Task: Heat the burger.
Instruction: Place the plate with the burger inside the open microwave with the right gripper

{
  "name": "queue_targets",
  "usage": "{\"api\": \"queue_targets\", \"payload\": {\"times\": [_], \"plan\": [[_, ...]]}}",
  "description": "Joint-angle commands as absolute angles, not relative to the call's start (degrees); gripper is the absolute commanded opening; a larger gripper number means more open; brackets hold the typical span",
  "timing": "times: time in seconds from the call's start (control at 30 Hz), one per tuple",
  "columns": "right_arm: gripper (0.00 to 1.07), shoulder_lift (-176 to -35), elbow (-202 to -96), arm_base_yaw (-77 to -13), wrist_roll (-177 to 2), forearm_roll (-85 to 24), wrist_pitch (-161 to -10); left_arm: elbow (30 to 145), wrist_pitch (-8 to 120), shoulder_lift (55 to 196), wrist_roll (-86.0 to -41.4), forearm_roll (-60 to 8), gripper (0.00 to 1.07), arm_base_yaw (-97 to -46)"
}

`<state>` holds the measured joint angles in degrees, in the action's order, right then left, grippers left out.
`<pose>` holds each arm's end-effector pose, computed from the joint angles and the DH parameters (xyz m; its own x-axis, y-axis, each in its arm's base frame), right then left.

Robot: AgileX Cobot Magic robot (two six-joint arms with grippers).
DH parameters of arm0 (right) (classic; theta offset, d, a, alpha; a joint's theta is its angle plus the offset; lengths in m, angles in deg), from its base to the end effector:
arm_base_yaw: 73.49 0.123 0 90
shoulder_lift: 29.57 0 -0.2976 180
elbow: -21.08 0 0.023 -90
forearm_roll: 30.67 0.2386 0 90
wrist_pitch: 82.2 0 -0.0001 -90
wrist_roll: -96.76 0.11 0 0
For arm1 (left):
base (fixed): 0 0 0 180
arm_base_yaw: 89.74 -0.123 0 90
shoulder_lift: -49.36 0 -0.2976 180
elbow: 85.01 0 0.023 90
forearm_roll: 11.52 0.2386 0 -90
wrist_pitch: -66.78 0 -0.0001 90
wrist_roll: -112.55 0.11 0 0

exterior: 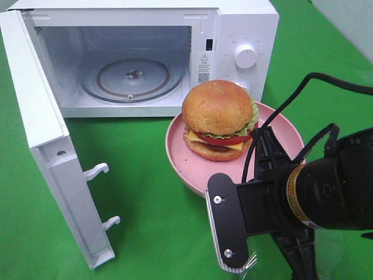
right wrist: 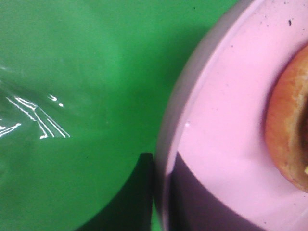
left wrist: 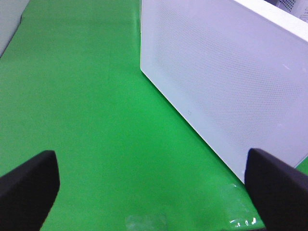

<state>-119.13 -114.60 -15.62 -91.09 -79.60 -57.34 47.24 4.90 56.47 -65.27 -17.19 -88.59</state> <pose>0.1553 0.1817 0.1807 0.3105 -0.9485 -0.0628 -0.7994 -0.2248 -0.5572 -0.0157 -0.0093 0.2668 -0.4489 0.0003 -0.8936 0.0940 0.9945 -0.0468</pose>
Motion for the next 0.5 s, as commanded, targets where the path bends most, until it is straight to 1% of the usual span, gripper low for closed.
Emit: {"api": "queue_targets", "payload": {"times": [0.03, 0.1, 0.13, 0.17, 0.2, 0.23, 0.27, 0.3, 0.33, 0.4, 0.43, 0.47, 0.5], "plan": [[0.0, -118.44, -114.72, -17.63, -95.79, -80.75, -61.46, 47.01, 5.53, 55.67, -65.5, -17.25, 0.96, -88.59], [0.0, -118.44, -114.72, -20.61, -102.83, -78.45, -65.53, 47.01, 5.53, 55.67, -65.5, -17.25, 0.96, -88.59], [0.0, -118.44, -114.72, -20.61, -102.83, -78.45, -65.53, 47.01, 5.53, 55.67, -65.5, -17.25, 0.96, -88.59], [0.0, -118.44, -114.72, -21.98, -106.9, -77.02, -67.08, 47.01, 5.53, 55.67, -65.5, -17.25, 0.96, -88.59], [0.0, -118.44, -114.72, -21.98, -106.9, -77.02, -67.08, 47.01, 5.53, 55.67, -65.5, -17.25, 0.96, -88.59], [0.0, -118.44, -114.72, -23.36, -111.94, -75.02, -68.28, 47.01, 5.53, 55.67, -65.5, -17.25, 0.96, -88.59], [0.0, -118.44, -114.72, -23.36, -111.94, -75.02, -68.28, 47.01, 5.53, 55.67, -65.5, -17.25, 0.96, -88.59], [0.0, -118.44, -114.72, -24.62, -117.27, -72.67, -69.2, 47.01, 5.53, 55.67, -65.5, -17.25, 0.96, -88.59], [0.0, -118.44, -114.72, -24.62, -117.27, -72.67, -69.2, 47.01, 5.53, 55.67, -65.5, -17.25, 0.96, -88.59], [0.0, -118.44, -114.72, -26.85, -125.75, -68.66, -70.4, 47.01, 5.53, 55.67, -65.5, -17.25, 0.96, -88.59], [0.0, -118.44, -114.72, -26.85, -125.75, -68.66, -70.4, 47.01, 5.53, 55.67, -65.5, -17.25, 0.96, -88.59], [0.0, -118.44, -114.72, -28.17, -131.31, -65.45, -70.97, 47.01, 5.53, 55.67, -65.5, -17.25, 0.96, -88.59], [0.0, -118.44, -114.72, -28.17, -131.31, -65.45, -70.97, 47.01, 5.53, 55.67, -65.5, -17.25, 0.96, -88.59]]}}
